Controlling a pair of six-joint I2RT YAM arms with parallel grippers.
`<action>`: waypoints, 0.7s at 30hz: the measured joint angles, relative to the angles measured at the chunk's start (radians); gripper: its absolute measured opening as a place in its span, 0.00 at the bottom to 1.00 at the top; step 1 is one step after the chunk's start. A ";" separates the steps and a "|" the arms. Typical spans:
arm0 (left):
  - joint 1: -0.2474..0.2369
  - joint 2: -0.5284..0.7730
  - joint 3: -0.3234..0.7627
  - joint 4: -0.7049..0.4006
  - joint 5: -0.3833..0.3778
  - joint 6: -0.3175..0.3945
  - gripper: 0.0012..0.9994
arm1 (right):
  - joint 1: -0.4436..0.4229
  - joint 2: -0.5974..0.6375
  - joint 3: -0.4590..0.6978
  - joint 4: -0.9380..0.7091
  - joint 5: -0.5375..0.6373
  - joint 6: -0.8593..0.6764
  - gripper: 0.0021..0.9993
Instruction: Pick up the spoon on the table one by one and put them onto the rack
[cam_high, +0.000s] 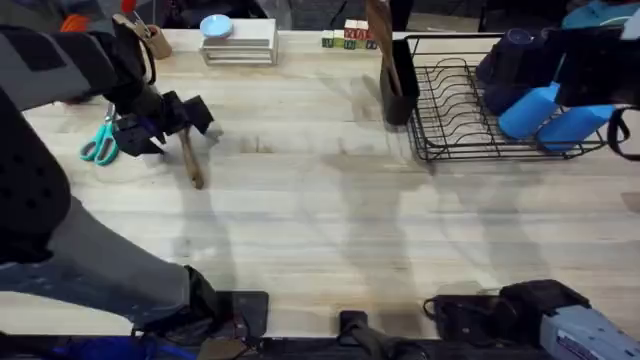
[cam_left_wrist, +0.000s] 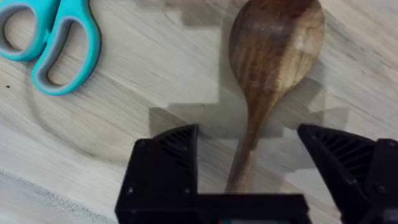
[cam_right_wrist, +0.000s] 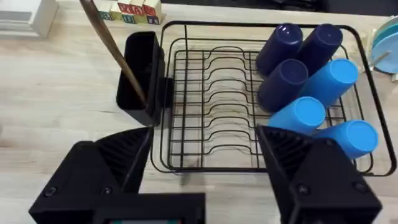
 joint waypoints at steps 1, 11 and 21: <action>0.000 0.001 0.001 -0.001 -0.001 0.000 0.93 | 0.000 0.000 0.000 0.000 0.000 0.000 0.99; 0.006 0.003 0.003 0.005 0.003 -0.002 0.31 | 0.000 0.000 0.000 0.000 0.000 0.000 0.99; 0.006 0.002 0.005 0.009 0.012 -0.004 0.05 | 0.000 0.000 0.000 0.000 0.000 0.000 0.99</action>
